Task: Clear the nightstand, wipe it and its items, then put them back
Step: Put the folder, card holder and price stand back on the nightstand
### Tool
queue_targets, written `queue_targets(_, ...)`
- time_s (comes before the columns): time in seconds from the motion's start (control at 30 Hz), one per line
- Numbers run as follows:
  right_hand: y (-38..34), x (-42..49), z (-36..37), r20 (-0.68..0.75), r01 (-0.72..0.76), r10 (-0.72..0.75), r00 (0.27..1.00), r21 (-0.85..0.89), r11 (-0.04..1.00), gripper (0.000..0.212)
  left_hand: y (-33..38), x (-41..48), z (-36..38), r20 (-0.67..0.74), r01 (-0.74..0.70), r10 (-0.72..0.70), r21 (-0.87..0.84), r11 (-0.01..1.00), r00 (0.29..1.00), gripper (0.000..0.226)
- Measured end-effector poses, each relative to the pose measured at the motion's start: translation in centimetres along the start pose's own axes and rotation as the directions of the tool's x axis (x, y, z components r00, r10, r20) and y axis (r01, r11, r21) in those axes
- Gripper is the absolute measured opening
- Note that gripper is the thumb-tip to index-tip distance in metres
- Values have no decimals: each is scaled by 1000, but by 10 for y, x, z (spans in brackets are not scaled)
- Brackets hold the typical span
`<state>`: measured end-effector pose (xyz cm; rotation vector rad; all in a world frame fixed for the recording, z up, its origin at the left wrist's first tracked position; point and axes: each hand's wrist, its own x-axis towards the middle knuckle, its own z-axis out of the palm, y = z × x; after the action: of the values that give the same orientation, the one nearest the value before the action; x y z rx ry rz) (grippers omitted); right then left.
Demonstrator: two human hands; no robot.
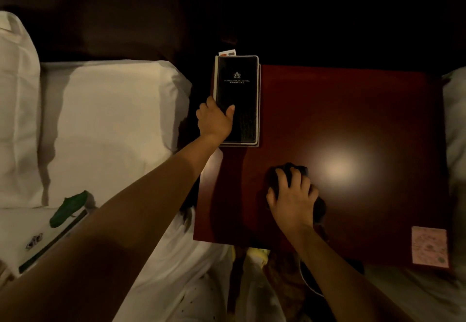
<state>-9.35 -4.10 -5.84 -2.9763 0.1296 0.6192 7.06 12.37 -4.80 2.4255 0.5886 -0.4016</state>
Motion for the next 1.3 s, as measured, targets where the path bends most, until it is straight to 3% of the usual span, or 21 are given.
queue_targets(0.2,-11,15,-30,-61,39,-38,997,15,999,49,-10,-27,-20,-10,-179,183,165,970,983,63)
queue_targets(0.33,-42,37,-54,-47,250,-247,968,69,966,51,-31,-46,-44,-12,-202,210,217,955,978,58)
queue_targets(0.5,-95,43,-80,-53,483,-481,875,132,865,50,-79,-73,-79,-54,-110,127,247,963,991,52)
queue_targets(0.77,-185,27,-81,83,662,-668,739,93,744,51,-169,-118,-123,-148,136,-116,134,982,982,44)
queue_targets(0.93,-232,9,-61,170,683,-698,696,142,716,52,-223,-146,-141,-201,238,-220,70,969,955,42)
queue_targets(1.1,-272,-16,-39,268,580,-658,704,320,750,53,-265,-173,-160,-248,329,-325,-24,944,913,41)
queue_targets(1.3,-322,-37,-22,299,546,-653,696,369,752,53,-313,-189,-186,-343,389,-409,-128,912,845,39)
